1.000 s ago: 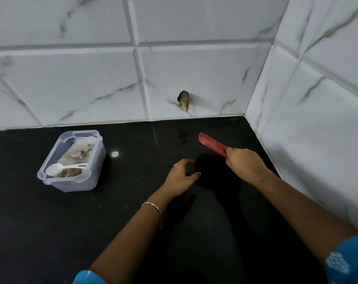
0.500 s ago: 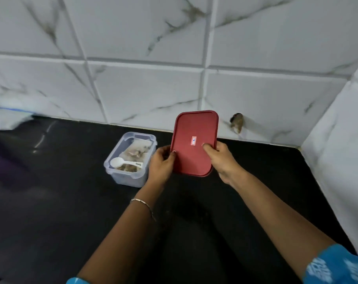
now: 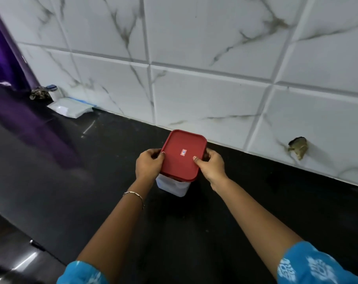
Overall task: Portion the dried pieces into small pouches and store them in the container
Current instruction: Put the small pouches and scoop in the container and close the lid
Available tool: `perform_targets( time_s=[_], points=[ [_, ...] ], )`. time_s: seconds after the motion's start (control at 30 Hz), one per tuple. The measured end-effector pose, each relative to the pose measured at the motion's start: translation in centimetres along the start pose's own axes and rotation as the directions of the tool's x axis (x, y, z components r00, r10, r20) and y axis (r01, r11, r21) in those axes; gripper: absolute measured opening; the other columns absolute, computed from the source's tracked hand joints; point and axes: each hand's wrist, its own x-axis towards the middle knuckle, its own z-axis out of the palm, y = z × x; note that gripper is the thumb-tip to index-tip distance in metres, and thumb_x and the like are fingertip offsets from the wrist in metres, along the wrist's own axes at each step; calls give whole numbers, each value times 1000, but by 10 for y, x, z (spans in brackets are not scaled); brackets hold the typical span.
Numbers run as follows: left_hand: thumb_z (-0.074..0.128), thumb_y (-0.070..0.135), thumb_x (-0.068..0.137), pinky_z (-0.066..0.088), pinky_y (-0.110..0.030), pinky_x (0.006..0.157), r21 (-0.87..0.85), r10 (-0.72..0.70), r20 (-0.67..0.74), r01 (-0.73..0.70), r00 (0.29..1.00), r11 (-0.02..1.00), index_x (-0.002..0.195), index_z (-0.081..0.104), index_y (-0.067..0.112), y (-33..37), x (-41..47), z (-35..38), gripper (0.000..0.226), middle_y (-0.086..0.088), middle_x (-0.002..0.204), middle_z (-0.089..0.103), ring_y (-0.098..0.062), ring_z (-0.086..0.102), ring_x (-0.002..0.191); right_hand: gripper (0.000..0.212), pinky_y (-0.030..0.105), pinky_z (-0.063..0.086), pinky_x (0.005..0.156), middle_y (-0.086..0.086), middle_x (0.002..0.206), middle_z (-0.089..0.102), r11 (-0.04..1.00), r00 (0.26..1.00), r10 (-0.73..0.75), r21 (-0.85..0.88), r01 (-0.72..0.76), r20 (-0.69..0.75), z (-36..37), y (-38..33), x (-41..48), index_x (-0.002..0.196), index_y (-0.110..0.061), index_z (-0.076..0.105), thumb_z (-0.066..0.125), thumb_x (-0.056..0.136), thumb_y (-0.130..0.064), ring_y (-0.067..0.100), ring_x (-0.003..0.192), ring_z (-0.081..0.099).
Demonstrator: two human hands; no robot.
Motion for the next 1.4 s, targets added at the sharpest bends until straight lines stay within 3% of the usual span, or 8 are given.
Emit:
perform_targets(
  time_s=[0.23, 0.4, 0.5, 0.7, 0.93, 1.03, 1.13, 1.4],
  points=[
    [58, 30, 92, 43, -23, 73, 71, -23, -8, 24, 1000, 997, 116, 68, 18, -11, 15, 10, 29, 0, 109, 68, -8, 56, 87, 40, 34, 55, 86, 4, 112, 61, 949, 994, 0, -313, -35, -109, 18, 23, 12, 119, -21, 63, 71, 83, -36, 18, 97, 63],
    [57, 29, 88, 43, -27, 70, 64, -96, 22, 94, 995, 993, 108, 67, 21, -13, 25, 14, 24, 1, 109, 60, -8, 54, 80, 49, 34, 51, 92, 3, 123, 55, 965, 988, 114, -226, -135, -105, 21, 28, 11, 132, -21, 53, 64, 88, -39, 20, 107, 59],
    [56, 24, 89, 45, -27, 68, 42, -136, 72, 133, 988, 990, 107, 65, 20, -9, 27, 13, 20, 6, 94, 63, -9, 56, 81, 35, 39, 54, 91, 3, 117, 64, 968, 973, 223, -104, -227, -53, 24, 32, 9, 121, -17, 59, 58, 92, -38, 20, 103, 63],
    [65, 18, 87, 53, -37, 90, -4, -147, 149, 149, 978, 989, 108, 71, 17, -6, 23, 12, 22, 0, 100, 68, -17, 62, 95, 24, 29, 53, 80, -2, 106, 66, 977, 980, 186, -90, -192, -70, 14, 30, -1, 114, -16, 63, 55, 96, -31, 14, 94, 63],
    [69, 17, 87, 54, -36, 92, -39, -118, 298, 135, 947, 990, 117, 67, 14, 3, -10, 30, 29, -1, 107, 67, -15, 62, 98, 28, 30, 53, 80, 2, 110, 66, 980, 984, 128, -138, -145, -125, -29, 38, -22, 120, -14, 61, 50, 99, -29, 16, 94, 63],
    [71, 16, 86, 54, -40, 93, -58, -110, 362, 140, 926, 989, 118, 66, 13, 7, -29, 42, 33, -2, 108, 68, -17, 64, 101, 39, 40, 54, 91, 6, 122, 60, 970, 983, 89, -211, -122, -159, -51, 47, -31, 134, -17, 51, 51, 98, -31, 22, 108, 61],
    [72, 13, 85, 55, -41, 92, -103, -88, 406, 141, 910, 985, 121, 64, 11, 12, -47, 53, 37, -3, 105, 70, -18, 66, 99, 60, 46, 49, 99, 7, 134, 50, 944, 980, 84, -302, -136, -179, -72, 52, -44, 151, -25, 25, 51, 98, -34, 24, 119, 53],
    [73, 7, 82, 55, -45, 91, -134, -73, 488, 158, 870, 978, 118, 64, 11, 27, -80, 79, 38, -6, 101, 72, -21, 68, 97, 58, 25, 39, 86, 11, 131, 43, 886, 977, 43, -443, -134, -209, -116, 52, -75, 154, -23, 18, 43, 102, -32, 17, 106, 50]
  ],
)
